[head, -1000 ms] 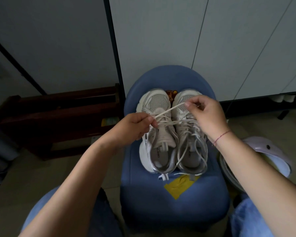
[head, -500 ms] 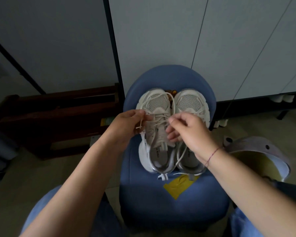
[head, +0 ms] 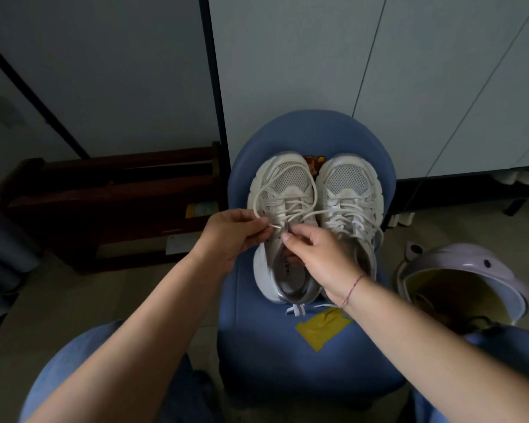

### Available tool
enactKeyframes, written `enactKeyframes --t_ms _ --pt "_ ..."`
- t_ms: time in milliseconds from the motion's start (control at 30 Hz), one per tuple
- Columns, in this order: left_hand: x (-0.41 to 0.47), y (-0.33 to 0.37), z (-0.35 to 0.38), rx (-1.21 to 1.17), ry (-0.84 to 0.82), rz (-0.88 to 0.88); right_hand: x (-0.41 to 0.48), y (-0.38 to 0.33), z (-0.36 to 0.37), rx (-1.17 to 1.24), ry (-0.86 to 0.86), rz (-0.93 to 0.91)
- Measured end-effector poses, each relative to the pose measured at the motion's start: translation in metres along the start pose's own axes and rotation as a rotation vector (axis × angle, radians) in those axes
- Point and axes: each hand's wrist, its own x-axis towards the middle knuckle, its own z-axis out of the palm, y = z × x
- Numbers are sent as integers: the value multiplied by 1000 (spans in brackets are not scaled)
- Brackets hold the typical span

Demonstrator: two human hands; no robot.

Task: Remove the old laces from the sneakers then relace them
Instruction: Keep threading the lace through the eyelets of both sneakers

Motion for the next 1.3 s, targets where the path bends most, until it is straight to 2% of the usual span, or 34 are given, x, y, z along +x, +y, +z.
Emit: enactKeyframes --t_ms 367,733,933,1100,1300 --pt "-1 -5 1 262 86 238 9 15 9 -8 26 -9" --pt "2 -7 8 60 27 167 10 20 9 31 31 -20" --pt "4 -11 6 215 8 214 10 18 9 90 51 -33" --pt "7 -14 6 168 6 165 10 20 9 80 103 -41" --pt "3 -11 3 242 -76 228 12 20 9 128 142 -72"
